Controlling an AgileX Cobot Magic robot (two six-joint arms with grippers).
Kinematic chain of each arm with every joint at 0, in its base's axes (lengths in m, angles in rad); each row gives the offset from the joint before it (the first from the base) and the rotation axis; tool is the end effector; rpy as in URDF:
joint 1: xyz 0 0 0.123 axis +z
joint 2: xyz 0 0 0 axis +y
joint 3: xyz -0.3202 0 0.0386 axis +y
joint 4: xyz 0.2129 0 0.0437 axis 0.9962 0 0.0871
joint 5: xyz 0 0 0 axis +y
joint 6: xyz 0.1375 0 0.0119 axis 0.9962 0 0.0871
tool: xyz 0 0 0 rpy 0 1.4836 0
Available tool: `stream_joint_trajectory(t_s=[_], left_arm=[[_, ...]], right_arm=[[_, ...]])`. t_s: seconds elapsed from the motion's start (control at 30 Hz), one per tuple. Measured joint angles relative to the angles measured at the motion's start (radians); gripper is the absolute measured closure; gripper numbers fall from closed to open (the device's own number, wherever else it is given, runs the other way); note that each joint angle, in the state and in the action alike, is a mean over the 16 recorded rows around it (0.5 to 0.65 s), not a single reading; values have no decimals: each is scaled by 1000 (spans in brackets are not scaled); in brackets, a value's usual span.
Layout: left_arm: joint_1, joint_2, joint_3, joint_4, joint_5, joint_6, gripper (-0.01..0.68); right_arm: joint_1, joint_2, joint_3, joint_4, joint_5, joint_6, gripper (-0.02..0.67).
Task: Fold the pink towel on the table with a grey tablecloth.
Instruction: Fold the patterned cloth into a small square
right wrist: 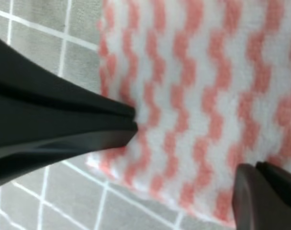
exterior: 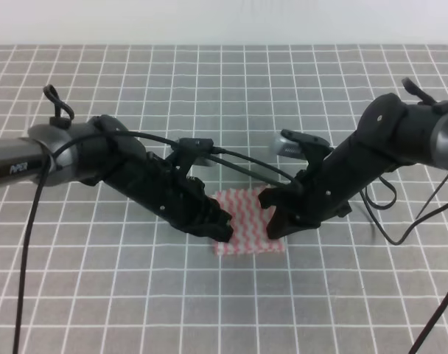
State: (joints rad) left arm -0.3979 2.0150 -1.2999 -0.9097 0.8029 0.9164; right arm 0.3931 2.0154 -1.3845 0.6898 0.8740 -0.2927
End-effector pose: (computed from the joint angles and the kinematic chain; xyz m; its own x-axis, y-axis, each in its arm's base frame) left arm 0.3416 -0.2287 0.1833 -0.7470 0.4804 -0.4597 0.6623 0.5989 -0.4503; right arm 0.3471 0.2169 0.1895 -0.9592 -0.2154 -0.1829 -0.2801 0.8110 0.5137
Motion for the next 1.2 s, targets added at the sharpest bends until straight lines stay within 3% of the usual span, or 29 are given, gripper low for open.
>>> stream_joint_trajectory(t_s=[0.67, 0.87, 1.2], left_arm=[[34, -237, 50, 14, -256, -41, 673], [48, -422, 188, 9, -376, -51, 674], [50, -924, 573, -35, -611, -52, 675]], right_arm=[[0, -96, 25, -50, -130, -6, 664], [0, -215, 101, -103, -155, 3, 664], [0, -551, 317, -141, -233, 26, 664]])
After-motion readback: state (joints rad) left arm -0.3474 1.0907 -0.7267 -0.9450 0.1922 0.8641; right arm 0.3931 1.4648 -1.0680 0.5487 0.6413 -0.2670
